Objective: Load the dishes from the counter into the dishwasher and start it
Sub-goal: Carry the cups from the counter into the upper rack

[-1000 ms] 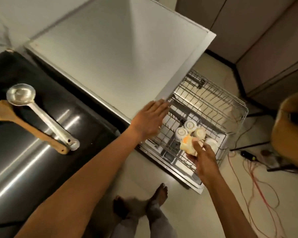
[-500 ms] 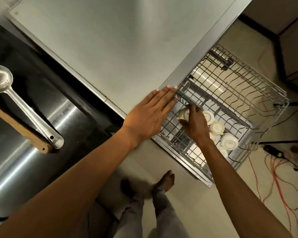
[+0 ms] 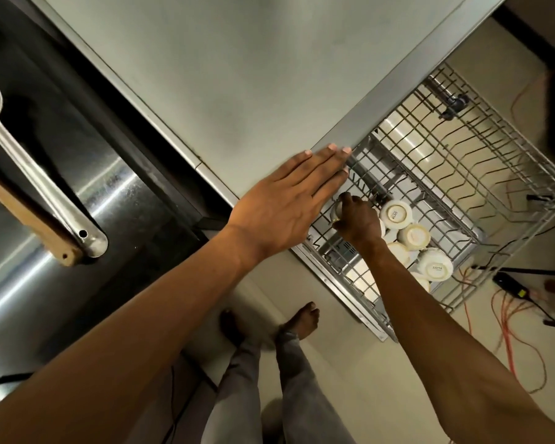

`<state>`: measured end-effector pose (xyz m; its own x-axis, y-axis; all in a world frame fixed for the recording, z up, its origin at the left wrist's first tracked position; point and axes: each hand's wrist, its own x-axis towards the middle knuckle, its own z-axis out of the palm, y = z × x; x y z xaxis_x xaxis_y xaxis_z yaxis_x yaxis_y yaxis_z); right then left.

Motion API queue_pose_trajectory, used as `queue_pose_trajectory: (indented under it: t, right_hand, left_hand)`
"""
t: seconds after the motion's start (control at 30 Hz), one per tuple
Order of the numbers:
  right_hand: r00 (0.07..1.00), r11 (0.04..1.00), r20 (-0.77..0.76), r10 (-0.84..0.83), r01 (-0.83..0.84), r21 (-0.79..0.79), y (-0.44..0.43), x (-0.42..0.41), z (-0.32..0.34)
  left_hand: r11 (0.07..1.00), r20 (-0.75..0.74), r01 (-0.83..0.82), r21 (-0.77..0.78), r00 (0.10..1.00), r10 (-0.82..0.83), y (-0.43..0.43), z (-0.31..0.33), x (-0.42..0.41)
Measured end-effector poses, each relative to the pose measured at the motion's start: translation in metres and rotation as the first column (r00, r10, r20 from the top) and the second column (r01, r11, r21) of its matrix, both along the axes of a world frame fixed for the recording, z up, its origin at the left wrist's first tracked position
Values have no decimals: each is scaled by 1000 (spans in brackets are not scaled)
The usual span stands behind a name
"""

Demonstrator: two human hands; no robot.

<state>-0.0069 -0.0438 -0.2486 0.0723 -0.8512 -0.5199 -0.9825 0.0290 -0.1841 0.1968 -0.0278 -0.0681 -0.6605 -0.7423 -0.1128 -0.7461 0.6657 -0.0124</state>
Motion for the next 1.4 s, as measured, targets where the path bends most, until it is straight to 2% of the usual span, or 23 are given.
queue_pose_trajectory:
  t: [0.3, 0.4, 0.5, 0.63, 0.83, 0.97, 1.07, 1.17, 1.23, 1.3, 1.4]
  right_hand:
    - [997, 998, 48, -57, 56, 30, -2, -10, -5]
    - [991, 994, 99, -86, 92, -56, 6, -14, -5]
    - [969, 964, 170, -177, 206, -167, 24, -10, 8]
    - [944, 927, 296, -148, 237, -291, 59, 10, 42]
    - [850, 905, 495, -182, 341, -253, 108, 41, 114]
    - [793, 895, 599, -113, 343, -285, 123, 45, 184]
    - [784, 907, 620, -32, 283, -311, 131, 49, 234]
    - [768, 934, 640, -25, 247, -260, 133, 66, 270]
    - [754, 950, 656, 3, 203, -238, 136, 88, 288]
    - [731, 953, 681, 50, 169, -252, 140, 116, 299]
    - [706, 965, 697, 123, 79, -250, 146, 165, 310]
  left_hand:
    - [1000, 4, -2, -8, 1000, 2, 0, 1, 0]
    - [1000, 17, -3, -6, 1000, 3, 0, 1, 0]
    - [1000, 16, -7, -1, 1000, 7, 1, 1, 0]
    - [999, -3, -21, 34, 1000, 21, 1, 6, 2]
    - [996, -84, -59, 67, 994, 64, 5, 9, 1]
    - [978, -174, -154, 141, 969, 178, 16, 23, 2]
    - [914, -343, -312, 261, 855, 389, 53, 55, 9]
    - [785, -461, -517, 342, 636, 619, 112, 85, 32]
    - [704, -540, -605, 371, 477, 694, 157, 98, 59]
    - [634, -560, -640, 434, 359, 747, 200, 105, 83]
    - [461, -499, -681, 569, 160, 852, 248, 121, 119]
